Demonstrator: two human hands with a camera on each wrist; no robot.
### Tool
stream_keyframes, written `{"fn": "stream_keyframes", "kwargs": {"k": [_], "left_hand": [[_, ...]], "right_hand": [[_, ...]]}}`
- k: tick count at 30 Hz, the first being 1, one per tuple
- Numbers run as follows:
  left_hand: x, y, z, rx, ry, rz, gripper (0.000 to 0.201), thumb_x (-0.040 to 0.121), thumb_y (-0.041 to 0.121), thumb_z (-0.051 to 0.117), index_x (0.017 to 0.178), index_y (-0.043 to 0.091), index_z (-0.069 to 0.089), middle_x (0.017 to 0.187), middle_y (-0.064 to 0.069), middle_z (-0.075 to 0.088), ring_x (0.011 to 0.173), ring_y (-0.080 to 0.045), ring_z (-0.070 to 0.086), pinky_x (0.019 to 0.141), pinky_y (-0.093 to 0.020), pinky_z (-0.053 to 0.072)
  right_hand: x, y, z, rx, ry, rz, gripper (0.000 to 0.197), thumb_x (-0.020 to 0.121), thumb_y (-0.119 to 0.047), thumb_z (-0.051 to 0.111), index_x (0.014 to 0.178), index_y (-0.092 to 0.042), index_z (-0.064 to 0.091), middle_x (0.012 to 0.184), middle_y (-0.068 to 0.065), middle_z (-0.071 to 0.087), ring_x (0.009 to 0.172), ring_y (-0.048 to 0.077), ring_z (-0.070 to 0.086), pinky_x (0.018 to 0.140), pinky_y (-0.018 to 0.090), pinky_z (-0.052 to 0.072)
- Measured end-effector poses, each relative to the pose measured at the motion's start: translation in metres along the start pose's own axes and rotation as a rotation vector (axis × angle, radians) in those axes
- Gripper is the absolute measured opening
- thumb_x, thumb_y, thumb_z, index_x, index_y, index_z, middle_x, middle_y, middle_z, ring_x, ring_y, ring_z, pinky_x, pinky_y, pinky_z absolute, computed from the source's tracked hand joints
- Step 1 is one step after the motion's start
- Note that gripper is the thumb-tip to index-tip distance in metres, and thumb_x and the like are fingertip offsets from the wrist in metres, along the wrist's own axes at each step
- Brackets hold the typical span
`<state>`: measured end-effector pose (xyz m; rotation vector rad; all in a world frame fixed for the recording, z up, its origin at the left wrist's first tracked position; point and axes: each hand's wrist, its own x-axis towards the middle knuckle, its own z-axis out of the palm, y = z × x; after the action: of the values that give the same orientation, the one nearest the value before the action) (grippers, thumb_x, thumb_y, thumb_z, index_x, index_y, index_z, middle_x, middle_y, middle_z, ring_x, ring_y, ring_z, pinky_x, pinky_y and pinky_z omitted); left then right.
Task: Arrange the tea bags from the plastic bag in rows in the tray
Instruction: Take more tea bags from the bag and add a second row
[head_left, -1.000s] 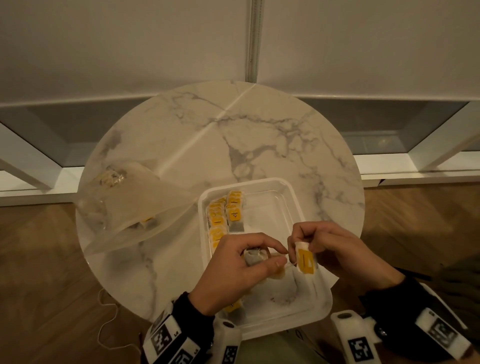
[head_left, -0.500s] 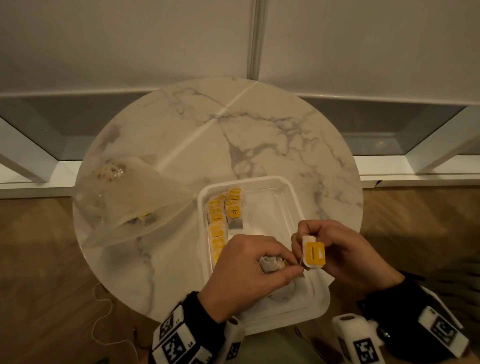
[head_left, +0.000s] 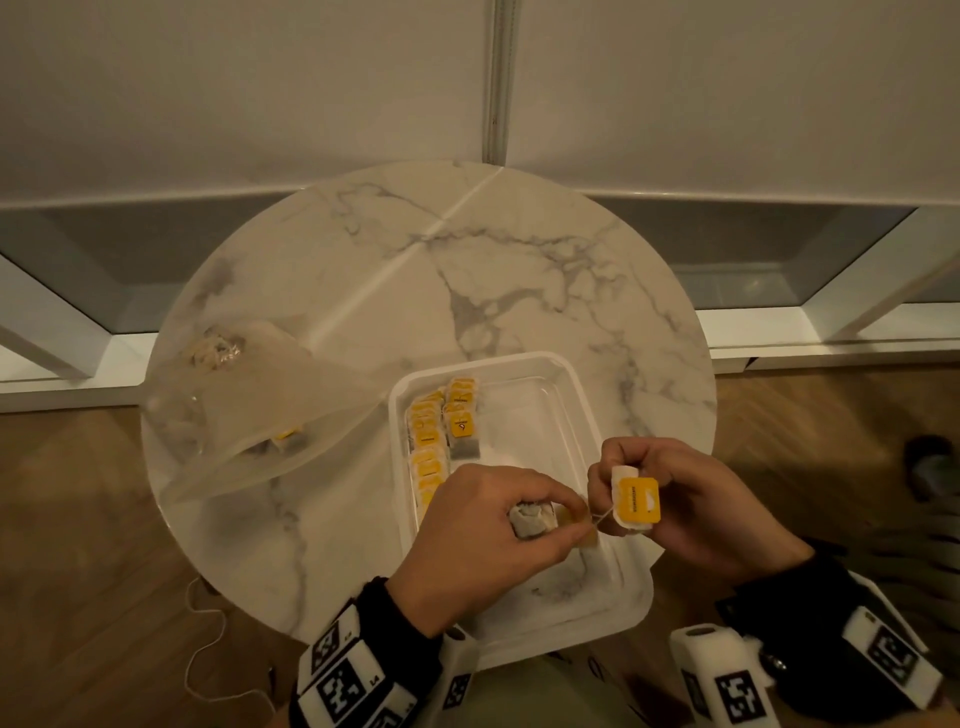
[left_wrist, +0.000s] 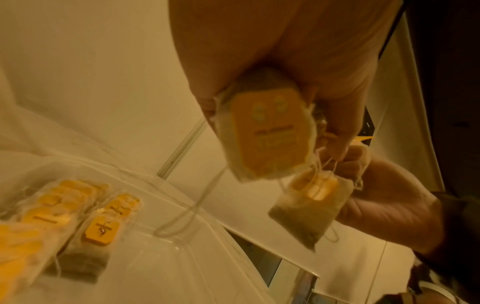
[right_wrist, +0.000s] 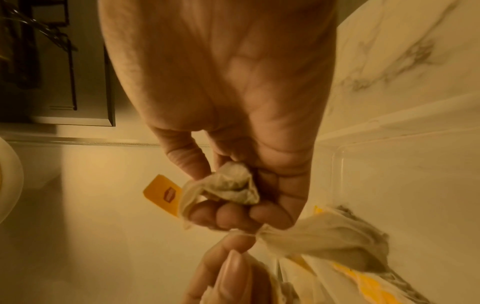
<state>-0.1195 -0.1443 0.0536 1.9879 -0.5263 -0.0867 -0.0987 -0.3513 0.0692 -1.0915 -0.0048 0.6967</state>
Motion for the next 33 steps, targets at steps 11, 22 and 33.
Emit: {"fn": "stream_keyframes", "kwargs": {"k": [11, 22, 33], "left_hand": [[-0.005, 0.000, 0.012, 0.054, 0.087, 0.038, 0.010, 0.085, 0.034, 0.069, 0.088, 0.028, 0.077, 0.079, 0.018, 0.069, 0.072, 0.005, 0.062, 0.064, -0.029, 0.053], [-0.008, 0.003, 0.017, 0.177, 0.130, 0.142, 0.012, 0.088, 0.038, 0.068, 0.086, 0.029, 0.076, 0.076, 0.015, 0.067, 0.068, 0.001, 0.060, 0.056, -0.030, 0.051], [-0.012, 0.000, 0.024, 0.217, 0.091, 0.134, 0.008, 0.083, 0.030, 0.066, 0.079, 0.026, 0.071, 0.076, 0.014, 0.068, 0.068, -0.002, 0.061, 0.058, -0.029, 0.050]], "right_hand": [[-0.006, 0.011, -0.003, 0.178, -0.046, -0.005, 0.013, 0.073, -0.013, 0.046, 0.067, -0.008, 0.057, 0.067, 0.014, 0.056, 0.059, 0.021, 0.049, 0.060, 0.029, 0.047], [-0.012, 0.017, 0.001, 0.200, -0.010, -0.019, 0.014, 0.071, -0.012, 0.048, 0.068, -0.005, 0.060, 0.070, 0.016, 0.057, 0.062, 0.022, 0.052, 0.061, 0.029, 0.048], [-0.018, 0.023, 0.007, 0.089, 0.120, -0.017, 0.011, 0.065, -0.005, 0.056, 0.070, 0.002, 0.063, 0.073, 0.019, 0.055, 0.064, 0.022, 0.056, 0.060, 0.029, 0.052]]}}
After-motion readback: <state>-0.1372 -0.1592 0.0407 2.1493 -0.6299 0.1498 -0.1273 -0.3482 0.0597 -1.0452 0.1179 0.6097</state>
